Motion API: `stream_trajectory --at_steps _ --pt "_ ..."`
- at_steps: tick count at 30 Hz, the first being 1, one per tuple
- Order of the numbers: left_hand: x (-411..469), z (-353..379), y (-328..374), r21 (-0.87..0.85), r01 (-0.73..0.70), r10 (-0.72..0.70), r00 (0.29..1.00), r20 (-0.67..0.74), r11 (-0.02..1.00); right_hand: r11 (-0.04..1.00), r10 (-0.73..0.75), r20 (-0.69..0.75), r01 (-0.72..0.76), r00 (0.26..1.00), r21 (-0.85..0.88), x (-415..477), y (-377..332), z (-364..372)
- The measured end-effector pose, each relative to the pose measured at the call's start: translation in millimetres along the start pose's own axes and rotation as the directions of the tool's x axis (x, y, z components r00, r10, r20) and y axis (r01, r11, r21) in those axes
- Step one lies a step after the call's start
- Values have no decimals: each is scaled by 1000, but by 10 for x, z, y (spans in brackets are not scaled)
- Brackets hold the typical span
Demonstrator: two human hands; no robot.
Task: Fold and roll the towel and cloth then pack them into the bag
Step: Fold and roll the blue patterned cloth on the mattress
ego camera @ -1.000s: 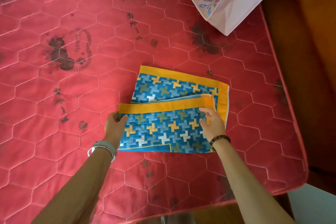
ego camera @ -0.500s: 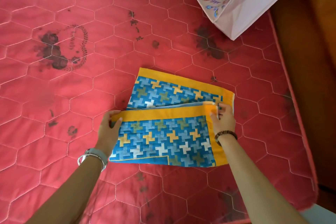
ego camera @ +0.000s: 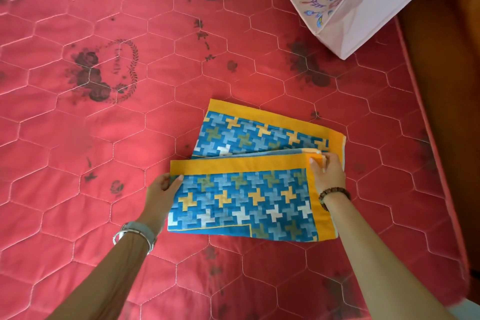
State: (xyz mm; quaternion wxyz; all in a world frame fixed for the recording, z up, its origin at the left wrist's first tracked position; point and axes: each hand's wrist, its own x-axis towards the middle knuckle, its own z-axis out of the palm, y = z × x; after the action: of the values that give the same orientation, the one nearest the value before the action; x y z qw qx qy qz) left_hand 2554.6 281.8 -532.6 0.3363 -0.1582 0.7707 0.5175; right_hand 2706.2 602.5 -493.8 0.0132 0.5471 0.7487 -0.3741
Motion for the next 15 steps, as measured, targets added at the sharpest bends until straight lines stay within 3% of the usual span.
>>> stream_trajectory --at_steps 7,15 --pt "-96 18 43 -8 -23 23 998 -54 1000 995 -71 -49 68 996 -72 -139 117 -116" --pt "-298 196 414 31 -155 155 988 -14 987 999 -31 -200 38 979 29 -536 287 -431"
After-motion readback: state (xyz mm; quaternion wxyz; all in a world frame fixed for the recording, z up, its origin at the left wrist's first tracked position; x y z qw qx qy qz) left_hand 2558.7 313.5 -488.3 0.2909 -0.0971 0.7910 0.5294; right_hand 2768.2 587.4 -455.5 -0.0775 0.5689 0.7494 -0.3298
